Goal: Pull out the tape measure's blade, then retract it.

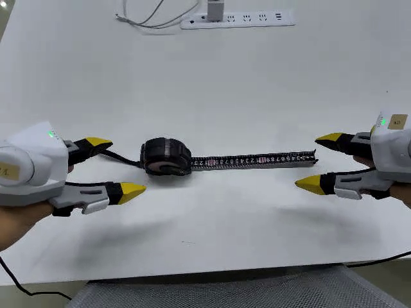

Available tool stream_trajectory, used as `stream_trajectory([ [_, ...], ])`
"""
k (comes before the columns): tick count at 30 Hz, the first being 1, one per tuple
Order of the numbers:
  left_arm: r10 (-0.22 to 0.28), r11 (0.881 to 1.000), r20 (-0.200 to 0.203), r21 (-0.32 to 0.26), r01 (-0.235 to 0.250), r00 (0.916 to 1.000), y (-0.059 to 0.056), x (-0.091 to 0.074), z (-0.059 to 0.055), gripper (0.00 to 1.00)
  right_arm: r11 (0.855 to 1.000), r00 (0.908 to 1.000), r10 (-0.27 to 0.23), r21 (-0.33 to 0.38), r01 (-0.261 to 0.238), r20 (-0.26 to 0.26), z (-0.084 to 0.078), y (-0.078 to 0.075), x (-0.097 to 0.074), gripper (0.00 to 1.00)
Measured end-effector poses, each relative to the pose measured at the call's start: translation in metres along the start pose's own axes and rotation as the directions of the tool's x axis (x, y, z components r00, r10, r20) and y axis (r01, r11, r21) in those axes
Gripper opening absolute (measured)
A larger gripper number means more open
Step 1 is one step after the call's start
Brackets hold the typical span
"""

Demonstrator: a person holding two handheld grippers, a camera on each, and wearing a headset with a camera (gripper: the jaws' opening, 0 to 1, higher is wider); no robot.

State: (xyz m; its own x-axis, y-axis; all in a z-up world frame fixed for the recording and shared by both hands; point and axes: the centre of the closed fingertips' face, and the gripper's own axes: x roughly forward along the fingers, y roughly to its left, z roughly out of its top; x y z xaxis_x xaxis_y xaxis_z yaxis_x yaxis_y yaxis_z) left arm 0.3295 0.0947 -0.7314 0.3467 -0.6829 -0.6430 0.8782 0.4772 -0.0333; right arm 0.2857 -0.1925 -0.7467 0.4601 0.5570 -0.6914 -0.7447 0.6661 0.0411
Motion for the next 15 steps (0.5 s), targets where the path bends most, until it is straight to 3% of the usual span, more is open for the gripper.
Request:
stream_trajectory([
  [12,0.053,0.996,0.020,-0.068,-0.051,0.9984,0.000,-0.013,-0.010,0.73,0.999,0.9994,-0.034,0.014,0.034,0.000,-0.003,0.007,-0.009,0.65],
  [15,0.060,0.997,0.016,-0.054,-0.059,0.9981,-0.003,-0.015,-0.016,0.76,0.999,0.9992,-0.039,0.017,0.039,-0.012,-0.006,0.010,-0.009,0.68],
])
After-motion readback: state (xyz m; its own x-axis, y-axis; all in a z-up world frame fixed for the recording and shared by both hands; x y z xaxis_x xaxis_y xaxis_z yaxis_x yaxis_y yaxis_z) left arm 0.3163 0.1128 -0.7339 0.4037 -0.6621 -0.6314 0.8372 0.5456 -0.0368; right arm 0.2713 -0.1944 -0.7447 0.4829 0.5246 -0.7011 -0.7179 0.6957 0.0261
